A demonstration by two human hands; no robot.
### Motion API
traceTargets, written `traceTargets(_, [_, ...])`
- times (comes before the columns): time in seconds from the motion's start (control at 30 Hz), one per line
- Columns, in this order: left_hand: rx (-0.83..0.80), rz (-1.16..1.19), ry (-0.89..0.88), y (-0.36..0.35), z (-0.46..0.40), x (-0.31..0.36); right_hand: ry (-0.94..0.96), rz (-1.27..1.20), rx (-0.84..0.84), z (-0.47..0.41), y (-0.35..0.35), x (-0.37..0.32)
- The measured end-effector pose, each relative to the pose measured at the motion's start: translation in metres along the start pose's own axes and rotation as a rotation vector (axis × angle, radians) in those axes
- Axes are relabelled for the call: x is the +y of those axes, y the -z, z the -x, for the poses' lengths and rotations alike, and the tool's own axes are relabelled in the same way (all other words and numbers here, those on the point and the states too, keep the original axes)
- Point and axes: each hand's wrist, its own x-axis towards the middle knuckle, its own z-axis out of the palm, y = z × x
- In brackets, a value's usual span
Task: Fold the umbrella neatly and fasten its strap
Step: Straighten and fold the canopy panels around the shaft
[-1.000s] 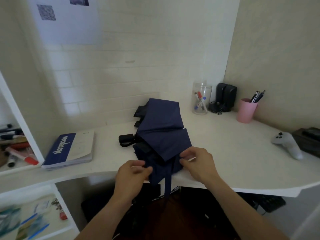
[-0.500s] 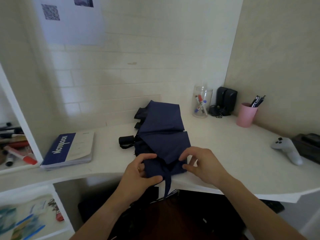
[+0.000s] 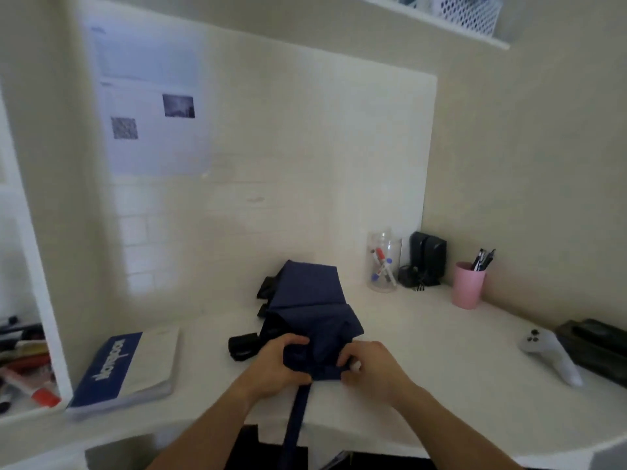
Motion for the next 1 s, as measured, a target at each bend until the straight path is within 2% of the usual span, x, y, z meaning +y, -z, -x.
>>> traceTargets(0.1, [0.096,0.039,0.005,0.003,0.013,-0.005,0.043,-0.026,0.074,0.01,0.003,0.009])
traceTargets(0.23, [0.085,0.24,0.055,0.002,0.053,-0.002,0.133,-0.053,0.145,0.041,-0.004,0.019])
traceTargets(0.4, [0.115,0.25,0.107,-0.003,0.084,0.009,0.246,0.036,0.131,0.071,-0.012,0.021])
traceTargets(0.53, [0.126,0.124,0.107,-0.005,0.097,0.003,0.294,0.061,0.116,0.079,-0.008,0.02])
traceTargets(0.7, [0.12,0.075,0.151,-0.014,0.112,-0.002,0.295,0.067,0.061,0.085,-0.006,0.015])
traceTargets(0.8, [0.188,-0.024,0.165,-0.017,0.117,-0.002,0.276,0.025,0.091,0.089,-0.002,0.008])
traceTargets(0.9, [0.418,-0.272,-0.019,-0.014,0.109,0.004,0.236,-0.007,0.238,0.08,0.002,0.007])
traceTargets(0.97, [0.43,-0.342,-0.129,-0.013,0.095,0.008,0.175,0.129,0.252,0.066,0.003,0.007])
traceTargets(1.0, [0.394,-0.348,-0.123,-0.013,0.088,0.009,0.129,0.212,0.224,0.057,0.003,0.007])
